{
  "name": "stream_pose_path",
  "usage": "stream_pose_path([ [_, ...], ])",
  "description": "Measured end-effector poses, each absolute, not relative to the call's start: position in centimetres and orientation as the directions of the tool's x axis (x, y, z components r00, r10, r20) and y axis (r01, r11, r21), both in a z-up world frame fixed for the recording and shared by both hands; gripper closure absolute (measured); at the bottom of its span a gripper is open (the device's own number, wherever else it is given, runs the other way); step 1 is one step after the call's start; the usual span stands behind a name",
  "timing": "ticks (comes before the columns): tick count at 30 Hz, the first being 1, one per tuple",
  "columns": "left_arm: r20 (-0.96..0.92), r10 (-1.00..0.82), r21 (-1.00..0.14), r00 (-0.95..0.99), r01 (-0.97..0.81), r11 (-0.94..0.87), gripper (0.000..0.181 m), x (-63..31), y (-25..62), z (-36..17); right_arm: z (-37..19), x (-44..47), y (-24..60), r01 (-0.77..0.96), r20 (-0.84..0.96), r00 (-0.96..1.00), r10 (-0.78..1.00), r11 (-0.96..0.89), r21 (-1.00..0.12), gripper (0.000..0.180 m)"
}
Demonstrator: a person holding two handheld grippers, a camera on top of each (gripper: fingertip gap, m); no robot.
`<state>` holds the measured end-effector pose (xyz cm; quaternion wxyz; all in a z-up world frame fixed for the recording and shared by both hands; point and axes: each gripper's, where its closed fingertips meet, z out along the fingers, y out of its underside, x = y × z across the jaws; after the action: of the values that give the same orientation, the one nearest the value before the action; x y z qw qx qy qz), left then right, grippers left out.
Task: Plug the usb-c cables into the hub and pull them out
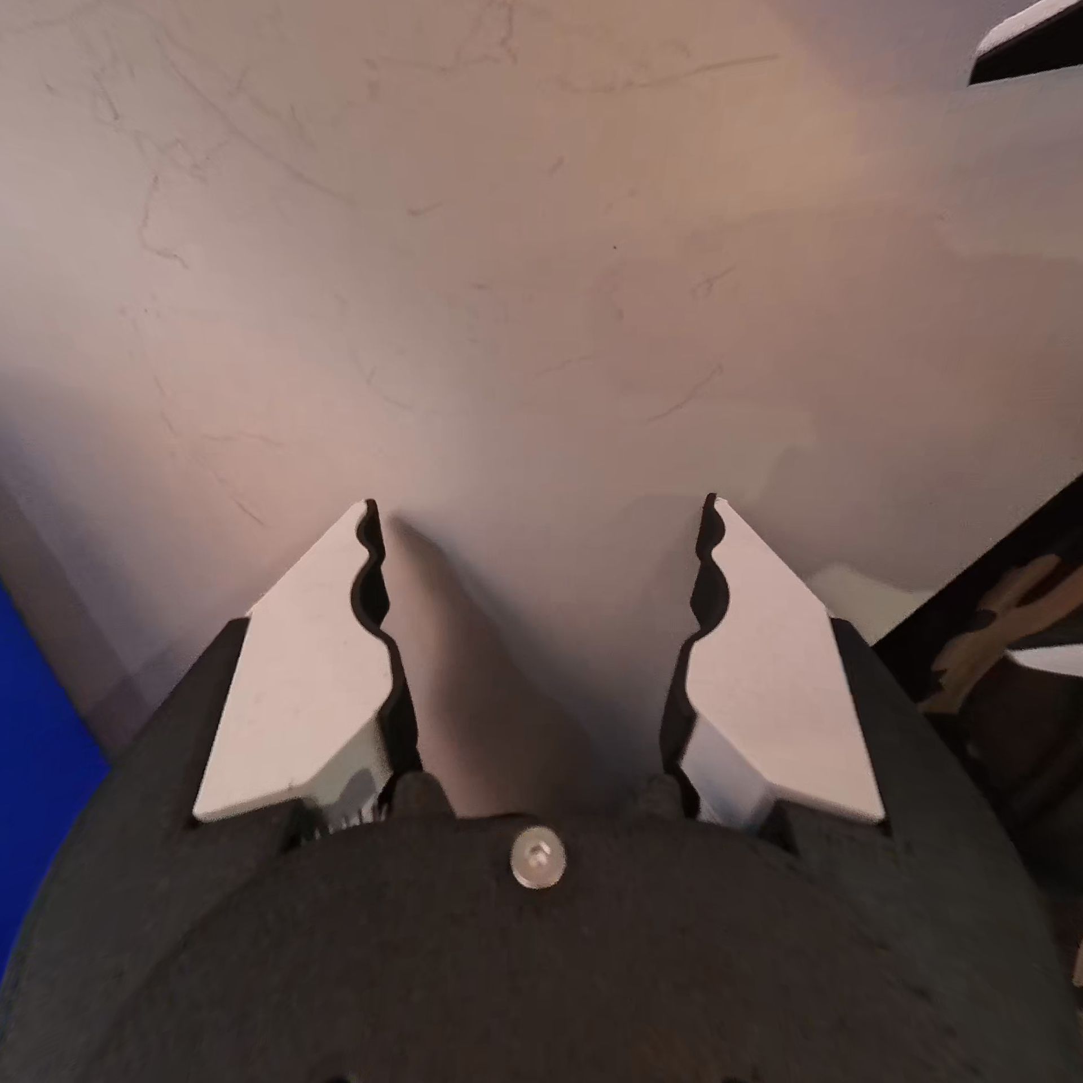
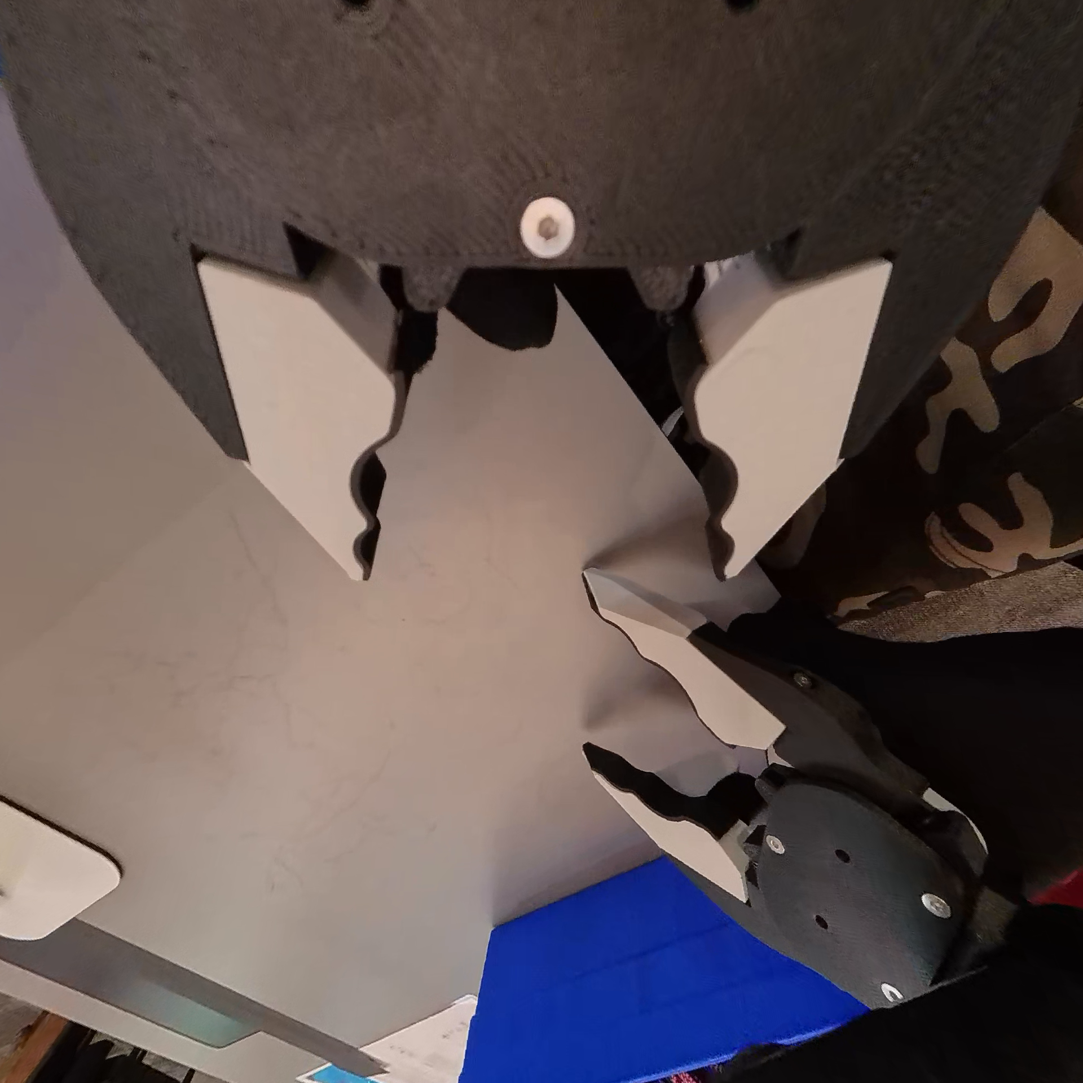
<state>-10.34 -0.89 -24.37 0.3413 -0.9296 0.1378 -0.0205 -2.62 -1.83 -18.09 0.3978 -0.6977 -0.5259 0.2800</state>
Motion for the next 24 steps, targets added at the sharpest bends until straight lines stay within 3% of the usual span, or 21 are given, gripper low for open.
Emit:
stream_pose_path([
  [24, -0.005, -0.275, -0.651, 0.961, -0.212, -0.728, 0.077, -10.27, -0.8, -24.61, -18.09, -2.33, -1.31, 0.515, 0.044, 0.303, 0.952, -0.125, -0.848, 0.065],
])
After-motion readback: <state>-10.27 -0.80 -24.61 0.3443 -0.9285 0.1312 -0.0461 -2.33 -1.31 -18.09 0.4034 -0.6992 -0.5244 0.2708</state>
